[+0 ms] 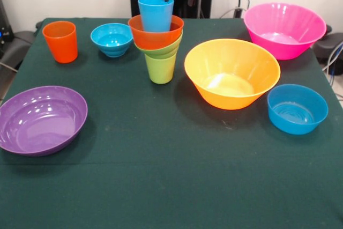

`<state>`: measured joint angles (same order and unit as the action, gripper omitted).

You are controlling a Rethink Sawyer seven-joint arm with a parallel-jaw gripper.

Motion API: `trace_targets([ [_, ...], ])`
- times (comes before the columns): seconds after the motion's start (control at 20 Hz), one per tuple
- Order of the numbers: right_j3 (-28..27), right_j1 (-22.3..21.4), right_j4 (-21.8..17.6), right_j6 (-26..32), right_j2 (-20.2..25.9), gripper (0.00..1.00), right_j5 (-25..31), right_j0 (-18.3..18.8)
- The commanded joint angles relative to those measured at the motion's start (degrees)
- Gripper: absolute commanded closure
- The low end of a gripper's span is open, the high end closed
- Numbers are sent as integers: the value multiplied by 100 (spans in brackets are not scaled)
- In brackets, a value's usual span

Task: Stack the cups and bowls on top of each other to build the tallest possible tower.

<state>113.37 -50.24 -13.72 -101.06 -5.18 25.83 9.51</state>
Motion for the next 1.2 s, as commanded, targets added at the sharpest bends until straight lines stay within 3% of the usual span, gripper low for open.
trace_targets([
  [0.05,-207,50,121,-826,54,0,516,-201],
  [0.75,-297,-117,261,-814,-105,0,957,-385],
  [1.2,-693,-420,282,-518,-37,0,1619,-397],
])
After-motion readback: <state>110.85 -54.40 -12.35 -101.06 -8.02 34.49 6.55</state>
